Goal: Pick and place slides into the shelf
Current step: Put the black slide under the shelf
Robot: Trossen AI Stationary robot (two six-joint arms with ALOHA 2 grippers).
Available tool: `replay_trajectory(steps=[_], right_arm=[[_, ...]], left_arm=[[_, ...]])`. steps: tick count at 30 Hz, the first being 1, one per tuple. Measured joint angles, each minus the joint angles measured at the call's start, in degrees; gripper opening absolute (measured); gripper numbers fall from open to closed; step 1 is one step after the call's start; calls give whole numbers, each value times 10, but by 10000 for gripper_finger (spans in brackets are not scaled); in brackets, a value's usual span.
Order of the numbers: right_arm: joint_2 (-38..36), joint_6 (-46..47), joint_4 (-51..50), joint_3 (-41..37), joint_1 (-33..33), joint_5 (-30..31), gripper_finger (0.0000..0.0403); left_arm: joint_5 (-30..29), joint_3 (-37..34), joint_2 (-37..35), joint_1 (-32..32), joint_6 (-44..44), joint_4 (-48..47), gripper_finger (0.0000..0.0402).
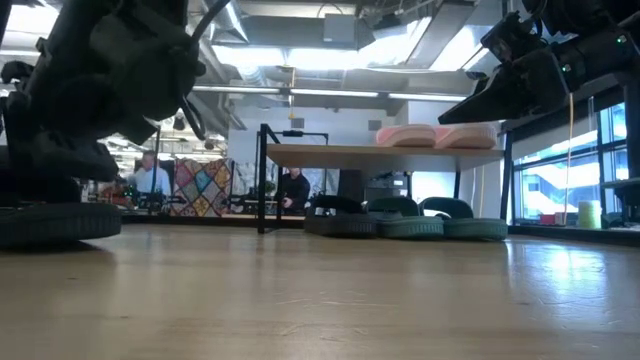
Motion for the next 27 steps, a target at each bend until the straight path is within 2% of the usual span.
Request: replay_trajectory(steps=[16, 20, 25, 27], right_arm=[[0, 2, 0, 0, 0, 0, 184], [0, 2, 0, 0, 0, 0, 184], [0, 2, 0, 0, 0, 0, 184], [0, 1, 0, 0, 0, 0, 184]], left_arm=[[-2, 0, 0, 0, 2, 31, 165], [0, 0, 0, 1, 4, 33, 117], [-10, 0, 0, 1, 31, 43, 18], [-19, 0, -1, 1, 37, 48, 11]])
